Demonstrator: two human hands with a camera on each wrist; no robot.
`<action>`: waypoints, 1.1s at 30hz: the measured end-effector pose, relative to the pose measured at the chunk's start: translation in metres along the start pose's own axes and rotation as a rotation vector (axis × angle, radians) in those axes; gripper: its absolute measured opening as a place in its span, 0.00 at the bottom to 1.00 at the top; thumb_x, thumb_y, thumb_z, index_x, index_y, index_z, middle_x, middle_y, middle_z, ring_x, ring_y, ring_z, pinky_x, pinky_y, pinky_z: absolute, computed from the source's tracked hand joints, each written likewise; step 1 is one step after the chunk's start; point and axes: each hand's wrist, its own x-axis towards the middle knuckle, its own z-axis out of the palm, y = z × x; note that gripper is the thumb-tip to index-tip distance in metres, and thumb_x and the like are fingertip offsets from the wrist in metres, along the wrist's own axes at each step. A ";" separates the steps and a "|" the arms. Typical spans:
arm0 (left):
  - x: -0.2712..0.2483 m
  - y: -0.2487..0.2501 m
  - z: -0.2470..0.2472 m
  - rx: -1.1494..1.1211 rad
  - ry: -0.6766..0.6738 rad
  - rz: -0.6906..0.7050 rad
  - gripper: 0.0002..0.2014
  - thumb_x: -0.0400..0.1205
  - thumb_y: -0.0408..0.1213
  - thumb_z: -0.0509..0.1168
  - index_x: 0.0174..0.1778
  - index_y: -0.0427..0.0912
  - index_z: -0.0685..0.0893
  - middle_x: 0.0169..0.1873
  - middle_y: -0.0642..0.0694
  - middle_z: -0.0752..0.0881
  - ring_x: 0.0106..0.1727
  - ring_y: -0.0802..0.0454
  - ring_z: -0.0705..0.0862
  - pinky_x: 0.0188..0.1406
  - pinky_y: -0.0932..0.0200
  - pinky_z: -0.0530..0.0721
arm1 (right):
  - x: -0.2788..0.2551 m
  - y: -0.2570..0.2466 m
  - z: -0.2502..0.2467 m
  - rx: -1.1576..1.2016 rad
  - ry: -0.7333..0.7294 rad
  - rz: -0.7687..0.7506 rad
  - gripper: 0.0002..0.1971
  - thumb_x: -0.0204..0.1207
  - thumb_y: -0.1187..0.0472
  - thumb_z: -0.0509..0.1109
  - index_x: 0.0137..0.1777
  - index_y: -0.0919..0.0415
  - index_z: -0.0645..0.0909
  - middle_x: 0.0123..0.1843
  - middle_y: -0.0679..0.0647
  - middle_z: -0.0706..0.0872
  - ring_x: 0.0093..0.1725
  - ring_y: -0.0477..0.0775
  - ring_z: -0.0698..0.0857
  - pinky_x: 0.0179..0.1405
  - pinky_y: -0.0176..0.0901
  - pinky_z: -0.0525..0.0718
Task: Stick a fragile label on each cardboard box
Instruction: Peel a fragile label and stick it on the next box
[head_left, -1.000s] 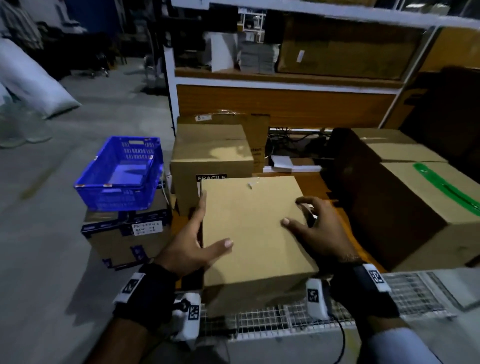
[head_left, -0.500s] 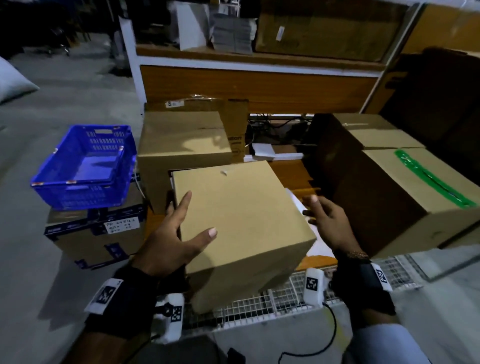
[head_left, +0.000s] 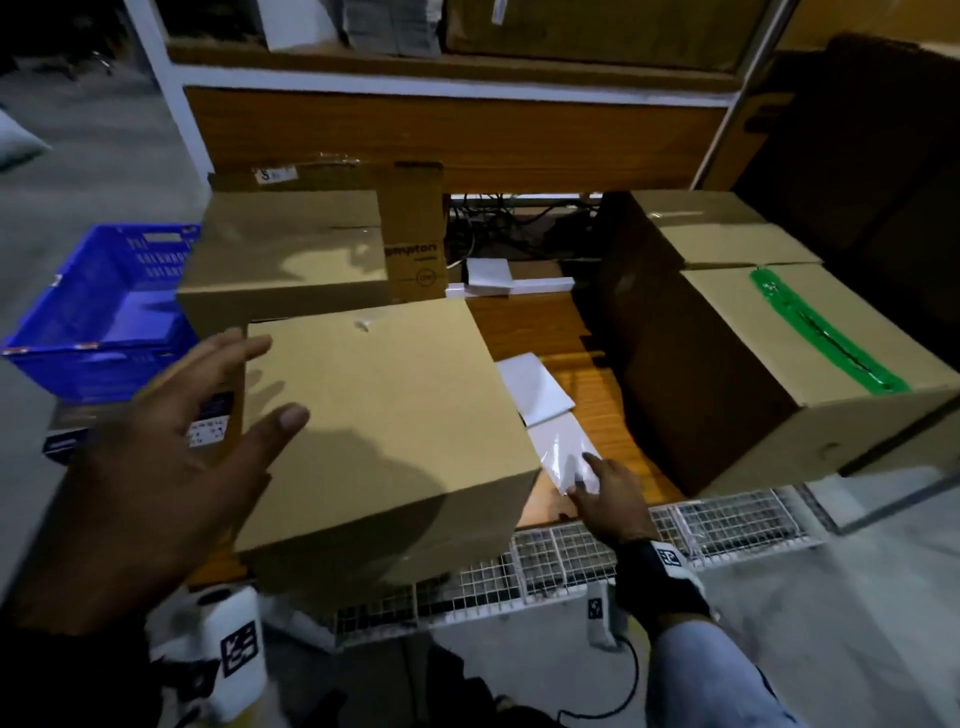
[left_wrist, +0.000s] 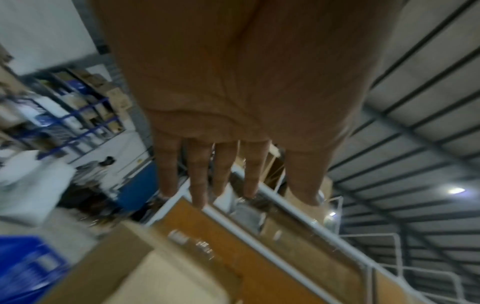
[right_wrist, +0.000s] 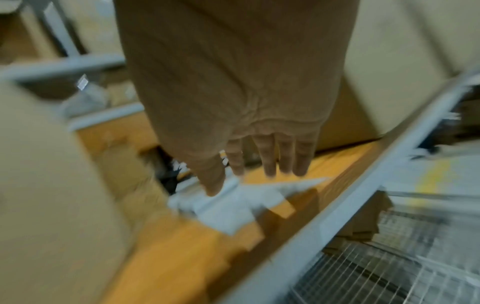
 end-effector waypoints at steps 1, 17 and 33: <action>-0.003 0.013 0.002 0.003 0.025 0.053 0.33 0.74 0.76 0.67 0.76 0.78 0.73 0.78 0.61 0.77 0.73 0.47 0.82 0.61 0.32 0.87 | 0.003 -0.004 0.004 -0.097 -0.044 -0.020 0.36 0.80 0.44 0.73 0.87 0.49 0.69 0.83 0.63 0.72 0.80 0.69 0.71 0.78 0.62 0.75; -0.012 0.109 0.099 0.080 -0.242 0.318 0.32 0.77 0.64 0.63 0.75 0.53 0.83 0.74 0.55 0.83 0.73 0.58 0.80 0.72 0.55 0.78 | -0.020 0.004 -0.001 -0.370 0.157 -0.153 0.08 0.74 0.58 0.80 0.52 0.56 0.91 0.55 0.59 0.87 0.54 0.66 0.85 0.55 0.60 0.82; -0.032 0.119 0.294 -0.048 -0.524 0.168 0.20 0.91 0.32 0.60 0.78 0.49 0.78 0.73 0.48 0.82 0.70 0.50 0.82 0.64 0.61 0.77 | -0.037 0.086 -0.046 -0.170 0.066 -0.149 0.12 0.77 0.43 0.77 0.49 0.50 0.92 0.56 0.56 0.87 0.54 0.62 0.86 0.52 0.52 0.84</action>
